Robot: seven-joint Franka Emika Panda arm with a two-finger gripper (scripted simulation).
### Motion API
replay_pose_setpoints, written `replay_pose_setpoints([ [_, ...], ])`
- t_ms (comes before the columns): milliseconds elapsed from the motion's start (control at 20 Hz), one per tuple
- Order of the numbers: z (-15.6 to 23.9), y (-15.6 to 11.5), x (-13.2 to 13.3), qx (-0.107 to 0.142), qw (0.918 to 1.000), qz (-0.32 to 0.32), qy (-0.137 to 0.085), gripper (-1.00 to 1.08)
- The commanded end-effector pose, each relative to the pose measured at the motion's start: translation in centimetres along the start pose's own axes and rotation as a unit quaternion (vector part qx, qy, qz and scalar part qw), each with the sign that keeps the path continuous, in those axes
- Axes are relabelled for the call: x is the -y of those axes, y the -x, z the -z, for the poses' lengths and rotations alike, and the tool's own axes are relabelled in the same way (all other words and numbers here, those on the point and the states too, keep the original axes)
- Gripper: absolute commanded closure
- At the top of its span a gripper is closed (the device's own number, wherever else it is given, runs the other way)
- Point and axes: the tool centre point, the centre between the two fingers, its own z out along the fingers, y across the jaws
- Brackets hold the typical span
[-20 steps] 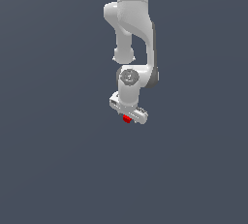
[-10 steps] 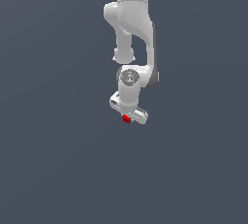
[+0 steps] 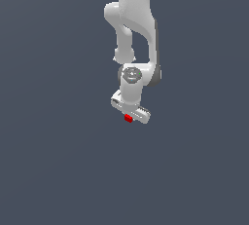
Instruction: Pick up the red cube and move it to a goal position.
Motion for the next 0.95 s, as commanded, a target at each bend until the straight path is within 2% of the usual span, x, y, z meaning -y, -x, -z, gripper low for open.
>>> replay_pose_setpoints([
  [0, 1.1, 0.2, 0.5, -0.001, 1.0000, 0.000, -0.001, 1.08],
  [500, 7.5, 1.7, 3.3, -0.001, 1.0000, 0.000, 0.000, 1.08],
  [900, 9.1, 1.9, 4.1, -0.001, 1.0000, 0.000, 0.000, 1.08],
])
